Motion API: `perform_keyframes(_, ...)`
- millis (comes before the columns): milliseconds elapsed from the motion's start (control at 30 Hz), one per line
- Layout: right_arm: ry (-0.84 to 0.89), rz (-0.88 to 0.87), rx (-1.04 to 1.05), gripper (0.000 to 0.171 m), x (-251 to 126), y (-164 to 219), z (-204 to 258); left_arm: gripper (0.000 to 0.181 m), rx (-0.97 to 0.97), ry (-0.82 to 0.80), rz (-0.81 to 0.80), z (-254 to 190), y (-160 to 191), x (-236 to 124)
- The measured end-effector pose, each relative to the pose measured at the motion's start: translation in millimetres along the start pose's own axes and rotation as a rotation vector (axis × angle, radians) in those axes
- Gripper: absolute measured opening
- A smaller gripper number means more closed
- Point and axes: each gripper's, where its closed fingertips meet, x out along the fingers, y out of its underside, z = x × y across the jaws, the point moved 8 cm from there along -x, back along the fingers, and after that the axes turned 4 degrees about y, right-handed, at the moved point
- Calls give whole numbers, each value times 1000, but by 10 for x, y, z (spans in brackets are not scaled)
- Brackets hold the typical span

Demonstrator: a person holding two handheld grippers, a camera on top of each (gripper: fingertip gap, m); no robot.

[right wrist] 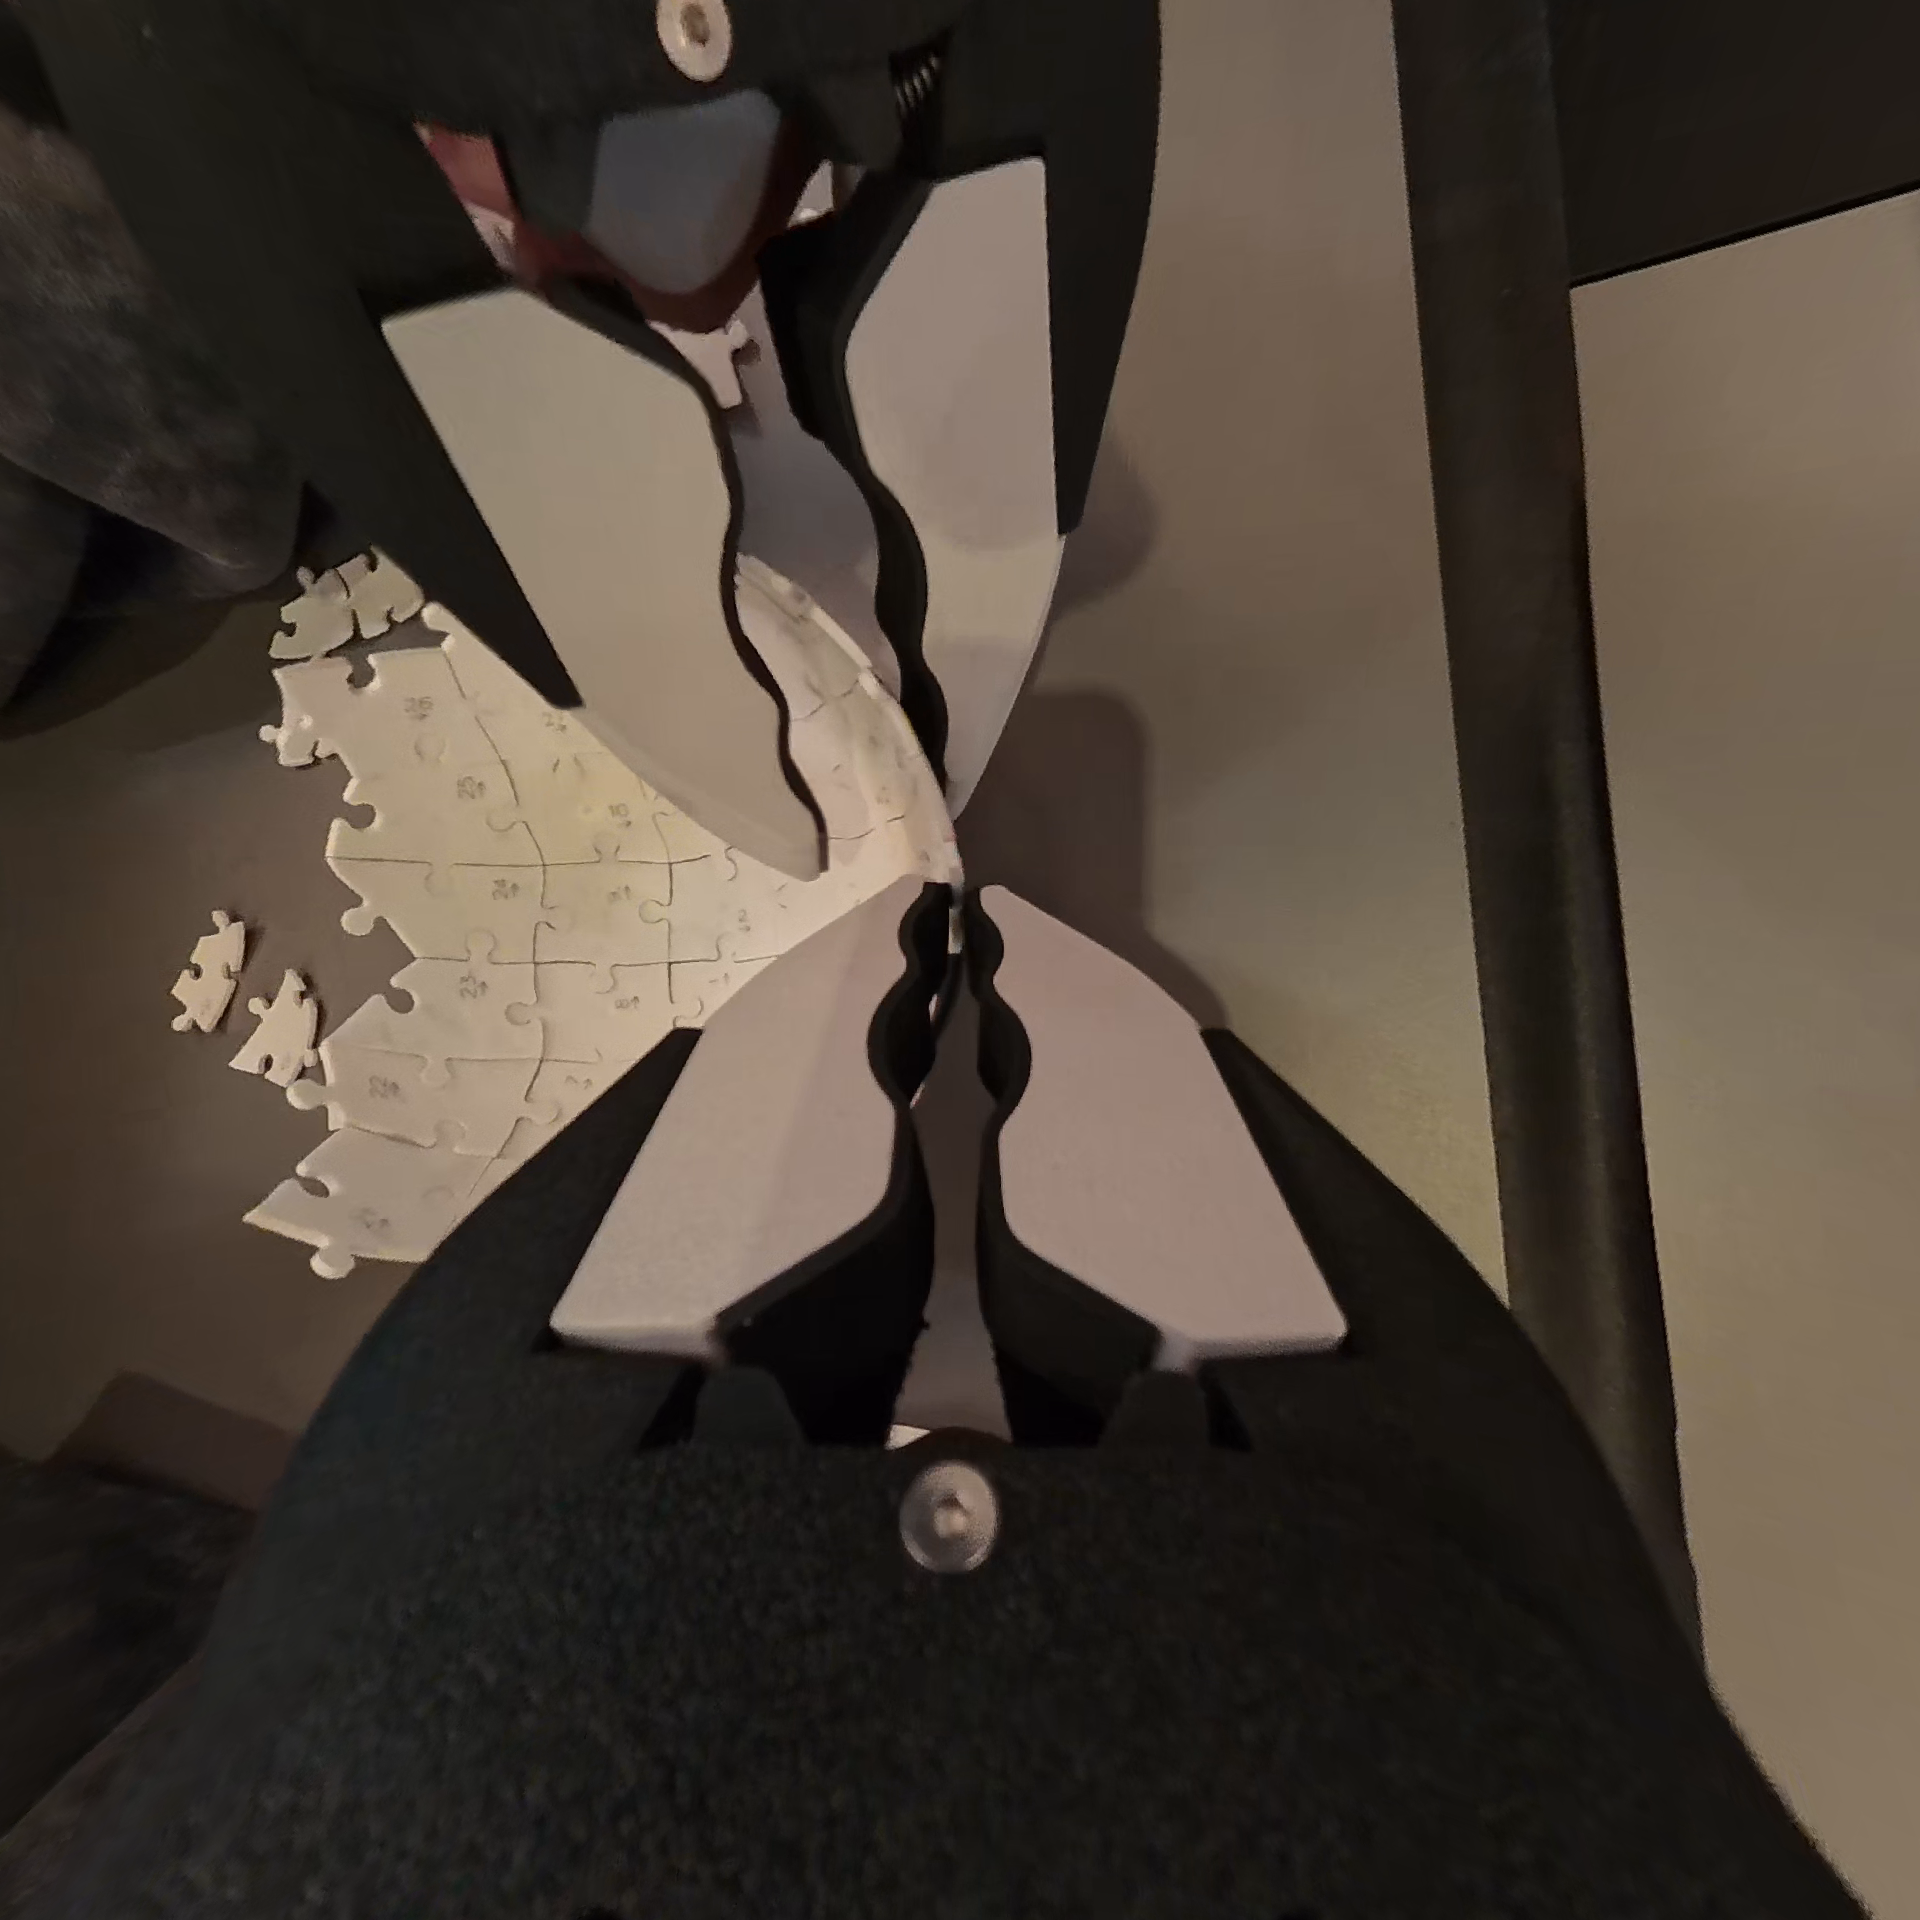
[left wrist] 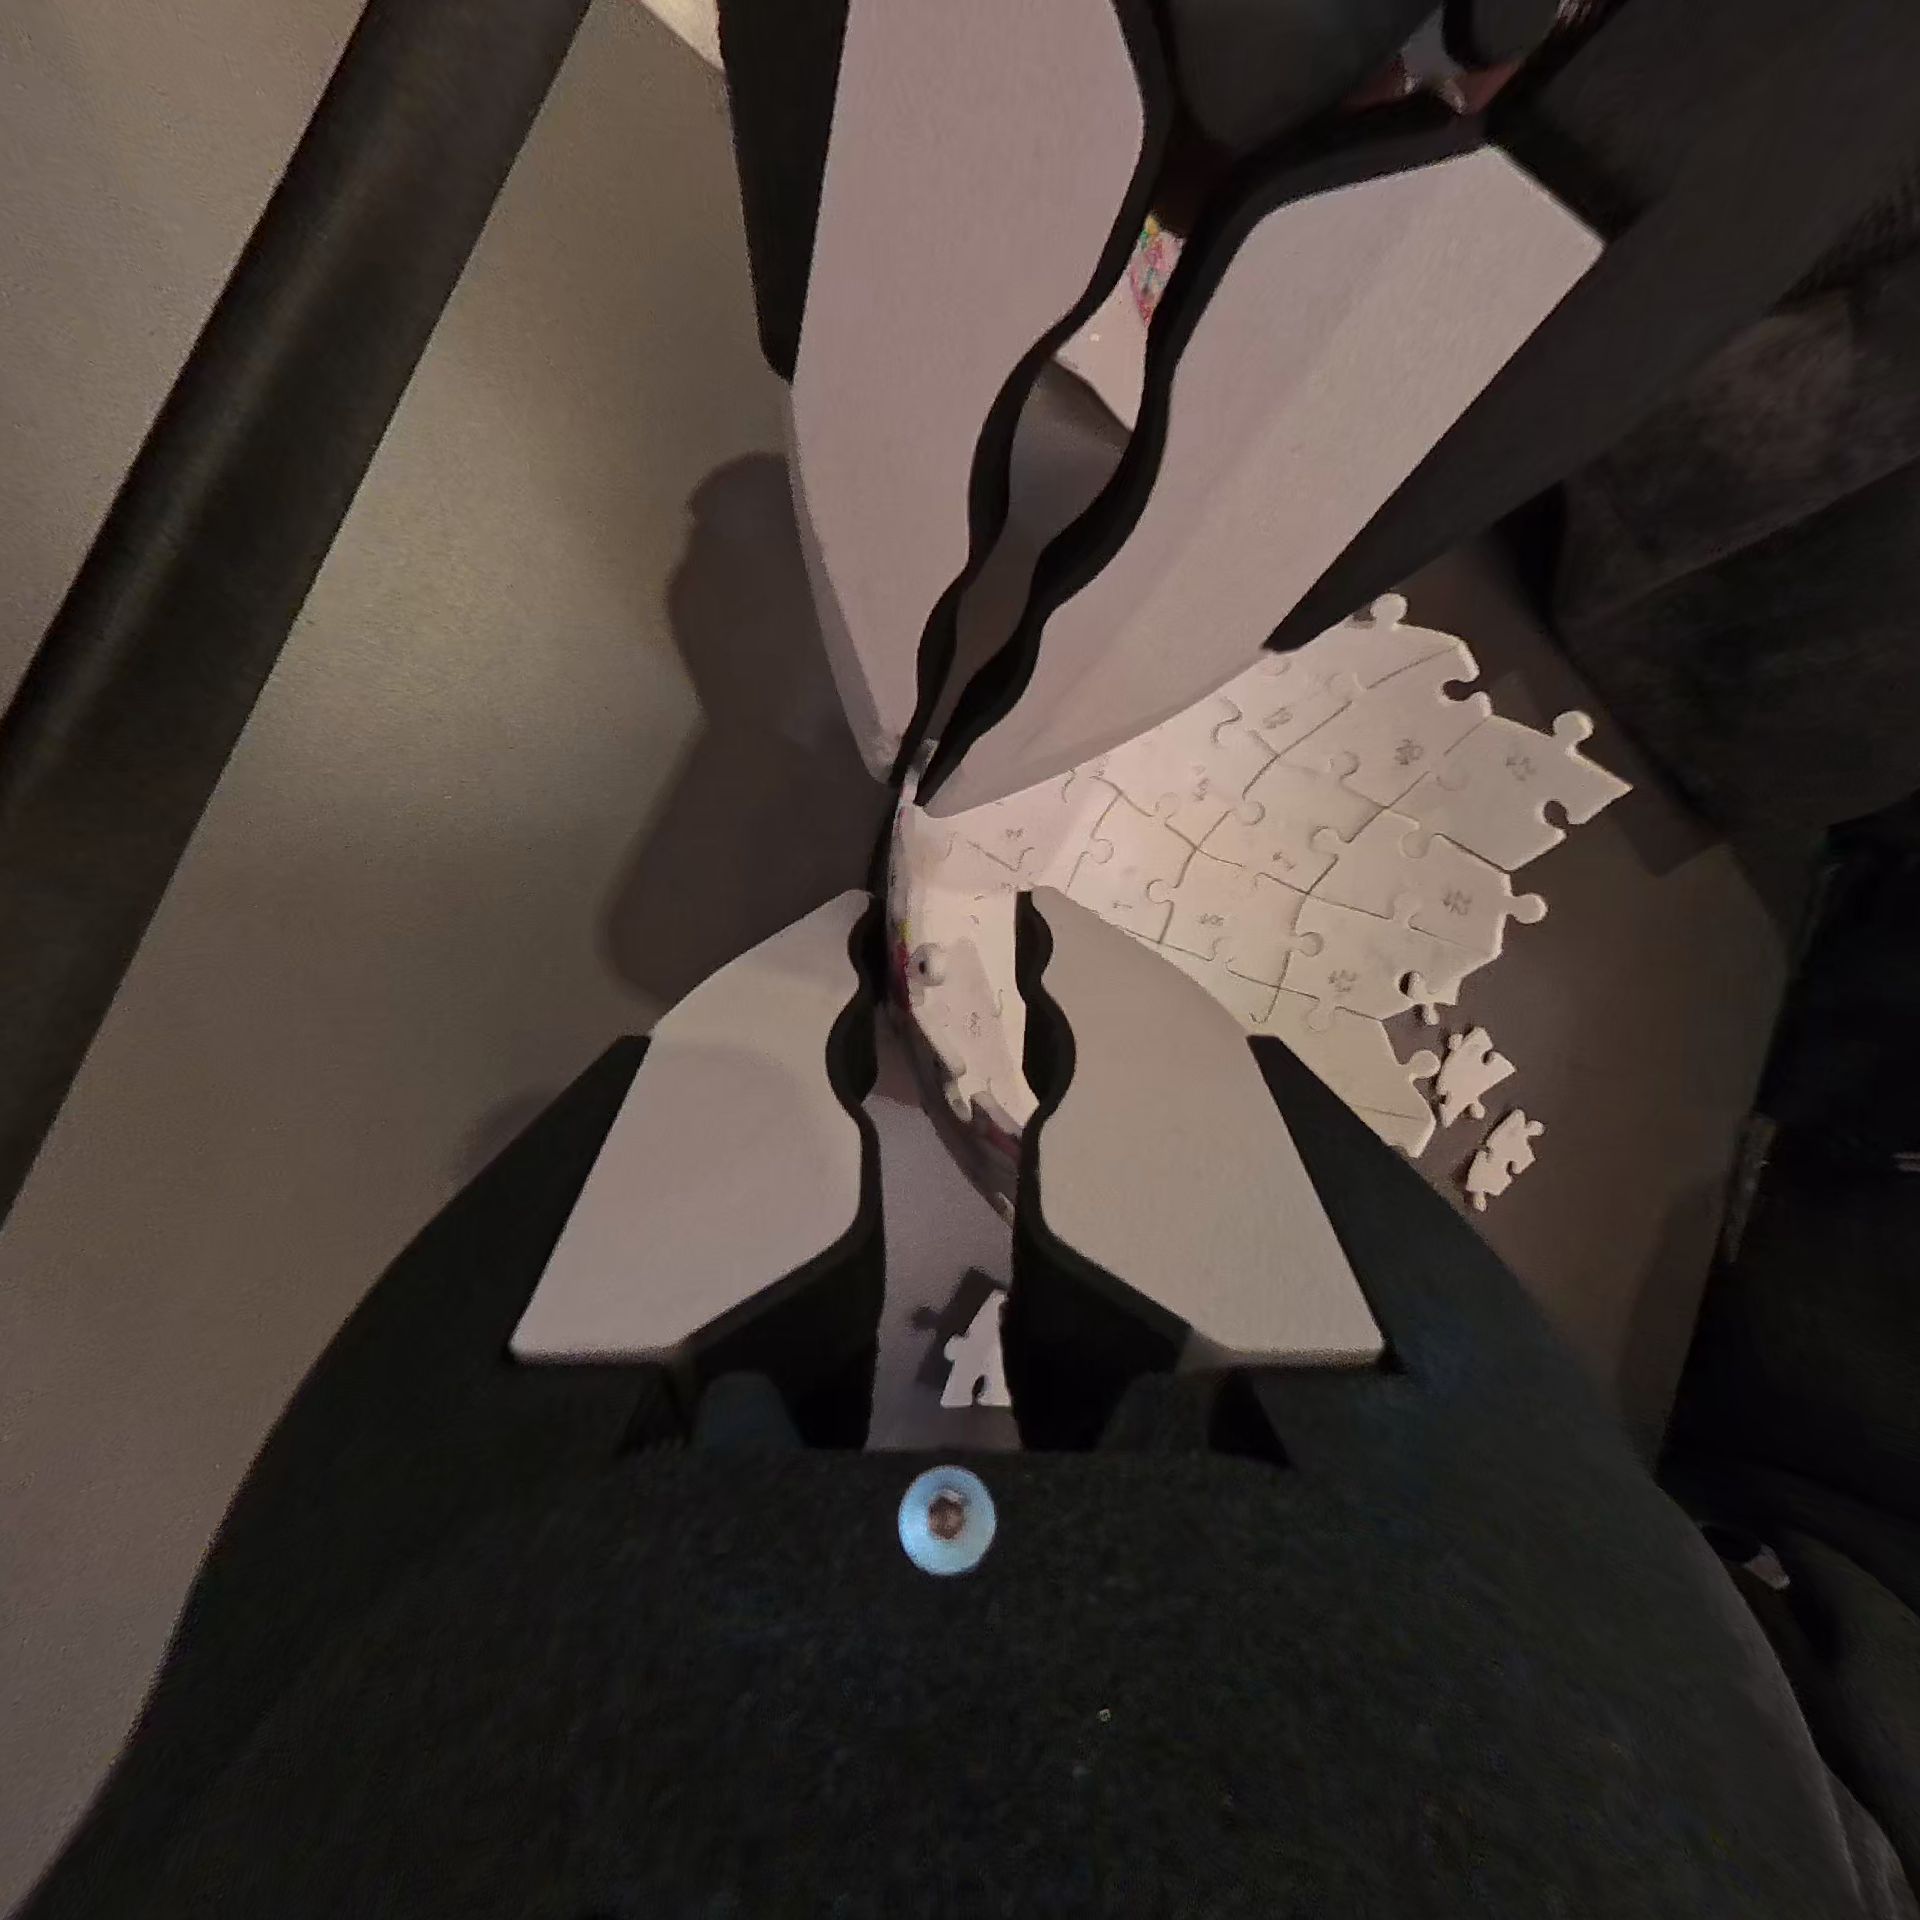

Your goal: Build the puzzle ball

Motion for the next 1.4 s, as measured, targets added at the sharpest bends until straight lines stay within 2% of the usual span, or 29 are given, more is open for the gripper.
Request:
perform_keyframes(133, 21, 3, 7, 3, 5, -14, 17, 17, 18, -128, 47, -54, -39, -25)
perform_keyframes(233, 25, 0, 10, 3, -3, -19, 19, 17, 22, -209, 43, -107, -76, -121)
perform_keyframes(300, 26, -4, 9, 3, -1, -22, 17, 24, 26, -246, 23, -168, -74, -230)
perform_keyframes(500, 22, -28, 18, 3, 2, -2, 9, 36, -75, -312, -197, -306, 118, -597)
perform_keyframes(600, 35, -19, 29, 3, 1, -3, 15, 37, -178, -369, -227, -263, 317, -556)
perform_keyframes(700, 67, 11, 36, 3, 4, -20, 30, 32, -190, -340, -240, -265, 367, -475)
perform_keyframes(967, 120, 57, 54, 4, -7, -48, 74, 27, -173, -319, -182, -263, 316, -315)
perform_keyframes(1133, 132, 63, 56, 4, -15, -47, 79, 6, -153, -351, -171, -254, 293, -289)
perform_keyframes(1400, 116, 60, 43, 4, -25, -24, 103, 3, -139, -357, -165, -223, 306, -262)
